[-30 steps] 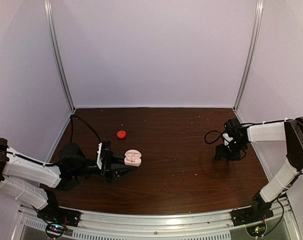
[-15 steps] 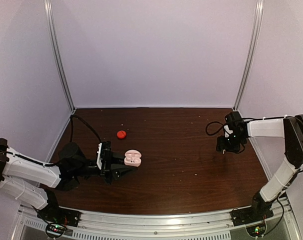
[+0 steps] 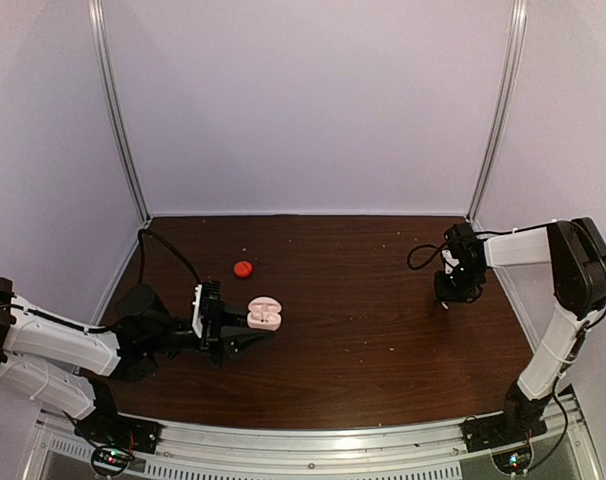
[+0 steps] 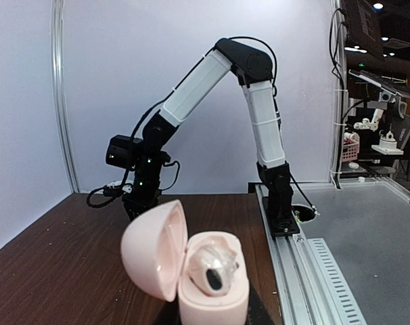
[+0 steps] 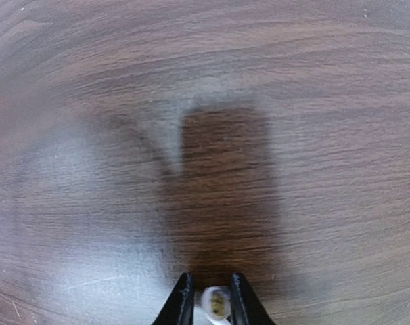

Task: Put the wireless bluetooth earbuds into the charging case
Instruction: Move the right earbud to the center of the board.

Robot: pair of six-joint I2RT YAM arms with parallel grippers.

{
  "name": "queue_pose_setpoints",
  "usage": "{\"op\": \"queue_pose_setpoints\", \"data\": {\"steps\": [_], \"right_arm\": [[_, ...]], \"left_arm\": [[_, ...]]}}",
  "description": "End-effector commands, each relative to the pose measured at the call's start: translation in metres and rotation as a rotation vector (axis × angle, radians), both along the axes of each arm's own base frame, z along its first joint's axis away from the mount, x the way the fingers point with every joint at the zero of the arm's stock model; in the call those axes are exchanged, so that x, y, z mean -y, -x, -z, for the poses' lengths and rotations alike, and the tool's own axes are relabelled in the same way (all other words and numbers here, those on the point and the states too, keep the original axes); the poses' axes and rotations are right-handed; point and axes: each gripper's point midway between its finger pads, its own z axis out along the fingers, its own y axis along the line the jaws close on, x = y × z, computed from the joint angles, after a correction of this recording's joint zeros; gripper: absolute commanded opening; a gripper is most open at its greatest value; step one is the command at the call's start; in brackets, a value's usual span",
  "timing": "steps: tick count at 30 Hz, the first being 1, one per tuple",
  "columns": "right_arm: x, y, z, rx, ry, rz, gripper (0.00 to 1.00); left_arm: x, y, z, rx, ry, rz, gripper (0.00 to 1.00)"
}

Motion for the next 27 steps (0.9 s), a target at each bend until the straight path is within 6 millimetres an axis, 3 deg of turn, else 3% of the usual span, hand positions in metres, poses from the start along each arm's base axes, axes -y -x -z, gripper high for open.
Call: {"op": "queue_pose_setpoints", "data": {"steps": [1,4,9,18,22,27], "right_arm": [[-0.019,0.01,0.01,-0.046,-0.051,-0.06,0.16],[-0.044,0.022,0.016,-0.082,-0.057,-0.126,0.11],[-0.104,0.048,0.018,-0.12,-0.111,-0.258,0.07],[-0.234,0.118,0.007,-0.189,-0.187,-0.576,0.06],[-0.266,0.16,0.0,-0.236,-0.154,-0.739,0.07],[-0.283,0.198,-0.011,-0.286,-0.118,-0.868,0.07]], "left_arm": [[-0.001,0.001,-0.01,0.037,0.033,-0.008,0.0],[-0.001,0.0,-0.011,0.037,0.034,-0.011,0.0],[-0.002,0.0,-0.012,0.033,0.037,-0.015,0.0],[-0.006,0.001,-0.016,0.035,0.049,-0.022,0.0],[-0.011,0.003,-0.019,0.039,0.059,-0.032,0.0],[-0.015,0.004,-0.021,0.041,0.065,-0.039,0.0]]}}
